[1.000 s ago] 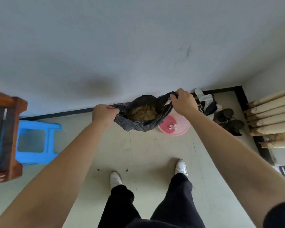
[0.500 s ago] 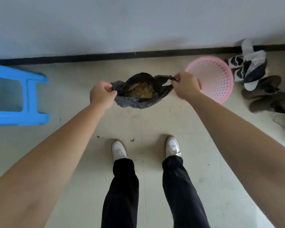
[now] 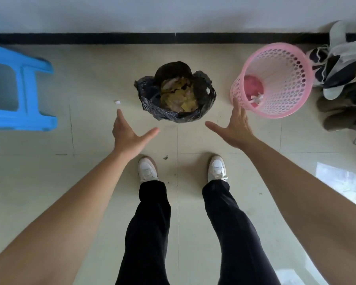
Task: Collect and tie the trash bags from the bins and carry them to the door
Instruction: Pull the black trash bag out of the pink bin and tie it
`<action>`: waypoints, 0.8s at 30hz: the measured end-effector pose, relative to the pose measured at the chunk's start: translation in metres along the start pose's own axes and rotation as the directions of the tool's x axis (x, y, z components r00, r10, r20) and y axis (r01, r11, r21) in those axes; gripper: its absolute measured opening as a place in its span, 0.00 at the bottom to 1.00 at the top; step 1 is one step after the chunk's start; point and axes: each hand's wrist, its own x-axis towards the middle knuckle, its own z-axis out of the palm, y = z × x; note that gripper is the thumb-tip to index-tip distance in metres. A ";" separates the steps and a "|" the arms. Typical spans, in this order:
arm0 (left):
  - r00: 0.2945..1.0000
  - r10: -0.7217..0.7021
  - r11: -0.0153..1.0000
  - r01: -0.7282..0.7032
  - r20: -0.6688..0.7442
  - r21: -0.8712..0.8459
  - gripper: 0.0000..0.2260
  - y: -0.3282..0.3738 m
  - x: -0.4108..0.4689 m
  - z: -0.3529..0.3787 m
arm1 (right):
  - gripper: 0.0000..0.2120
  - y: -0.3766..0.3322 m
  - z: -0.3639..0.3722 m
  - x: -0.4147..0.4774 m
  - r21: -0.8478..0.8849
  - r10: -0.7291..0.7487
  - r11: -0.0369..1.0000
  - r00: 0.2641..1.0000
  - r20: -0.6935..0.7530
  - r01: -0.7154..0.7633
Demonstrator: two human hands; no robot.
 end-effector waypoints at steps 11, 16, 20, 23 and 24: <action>0.998 0.010 0.962 -0.026 -0.059 -0.272 0.60 -0.028 0.159 0.112 | 0.73 0.045 0.067 0.153 -0.068 -0.167 0.984 0.986 0.015 0.167; 0.954 0.221 0.898 -0.279 -0.202 -0.341 0.48 0.012 0.226 0.110 | 0.65 0.023 0.067 0.219 0.006 -0.343 0.939 0.935 -0.095 0.345; 0.936 0.262 0.799 -0.347 -0.235 -0.490 0.32 0.051 0.263 0.107 | 0.42 0.012 0.075 0.263 0.086 -0.399 0.900 0.889 -0.226 0.426; 0.915 0.287 0.690 -0.402 -0.282 -0.602 0.17 0.072 0.282 0.106 | 0.35 -0.001 0.082 0.291 0.161 -0.471 0.828 0.822 -0.319 0.537; 0.906 0.290 0.638 -0.423 -0.309 -0.643 0.12 0.080 0.286 0.107 | 0.31 -0.008 0.082 0.300 0.197 -0.489 0.797 0.801 -0.345 0.572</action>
